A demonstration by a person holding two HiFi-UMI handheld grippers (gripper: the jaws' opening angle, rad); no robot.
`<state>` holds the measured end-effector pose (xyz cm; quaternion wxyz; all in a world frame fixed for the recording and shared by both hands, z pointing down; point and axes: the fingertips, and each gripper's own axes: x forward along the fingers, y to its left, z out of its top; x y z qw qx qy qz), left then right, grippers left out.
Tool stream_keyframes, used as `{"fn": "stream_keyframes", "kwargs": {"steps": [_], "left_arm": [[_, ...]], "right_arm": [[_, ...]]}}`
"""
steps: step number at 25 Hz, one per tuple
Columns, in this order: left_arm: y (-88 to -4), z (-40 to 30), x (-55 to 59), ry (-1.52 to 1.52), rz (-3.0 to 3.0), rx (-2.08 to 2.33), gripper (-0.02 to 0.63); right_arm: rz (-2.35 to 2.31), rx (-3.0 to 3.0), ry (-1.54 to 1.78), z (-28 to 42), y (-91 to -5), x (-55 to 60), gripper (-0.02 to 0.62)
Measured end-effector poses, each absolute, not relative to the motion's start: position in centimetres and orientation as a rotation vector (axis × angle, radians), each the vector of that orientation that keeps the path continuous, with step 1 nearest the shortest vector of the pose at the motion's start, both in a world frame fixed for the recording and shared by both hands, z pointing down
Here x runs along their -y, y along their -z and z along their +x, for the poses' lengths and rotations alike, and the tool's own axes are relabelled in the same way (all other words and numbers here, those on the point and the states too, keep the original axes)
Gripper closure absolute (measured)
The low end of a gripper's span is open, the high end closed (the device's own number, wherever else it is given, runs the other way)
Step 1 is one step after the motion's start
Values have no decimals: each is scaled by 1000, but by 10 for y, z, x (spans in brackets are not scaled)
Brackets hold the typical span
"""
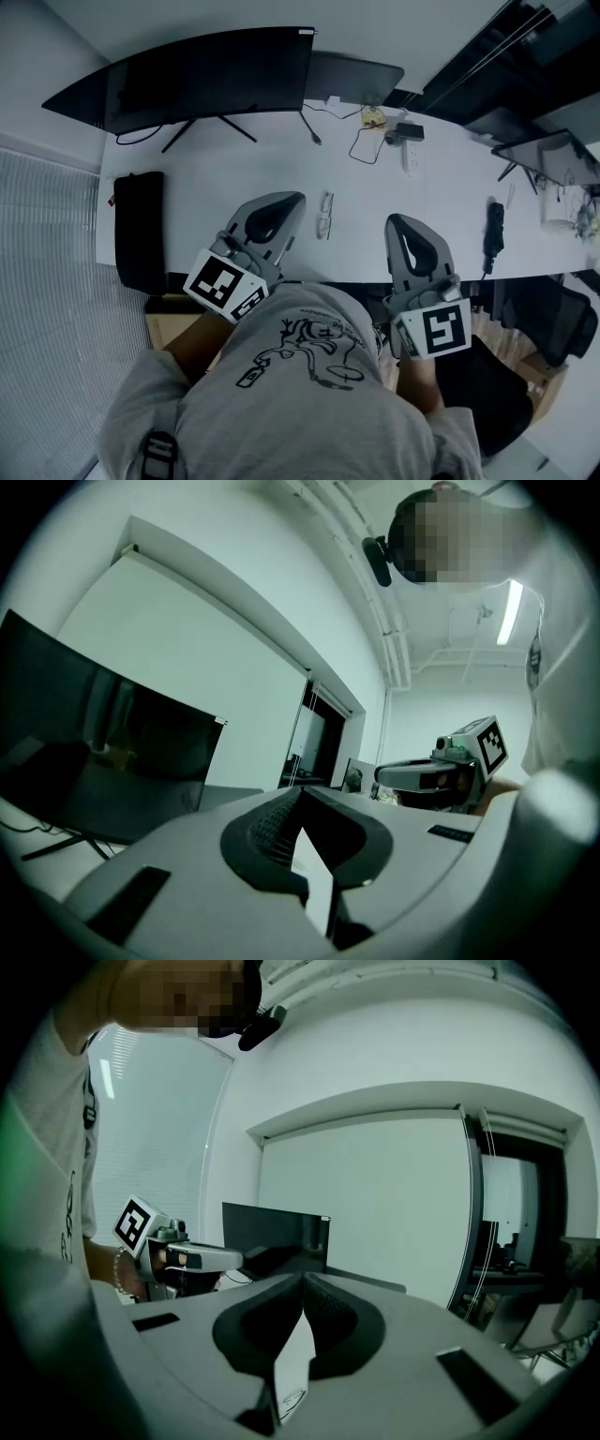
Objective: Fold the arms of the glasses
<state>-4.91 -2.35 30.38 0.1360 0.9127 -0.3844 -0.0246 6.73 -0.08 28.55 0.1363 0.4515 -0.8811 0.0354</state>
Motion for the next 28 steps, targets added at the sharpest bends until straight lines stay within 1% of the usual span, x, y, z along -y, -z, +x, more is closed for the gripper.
{"fn": "stream_keyframes", "kwargs": {"steps": [10,14,28], "left_arm": [[-268,-59,14,77,2696,1190,584],[-267,-60,14,69,2698,1204,584],[-268,-62,18,40,2701,1234,584]], "right_arm": [[1300,2567,-63,58,-264,-4,584],[1338,2588,-71,54,-255,0,584],[1298,2560,-64,57,-265,0,586]]}}
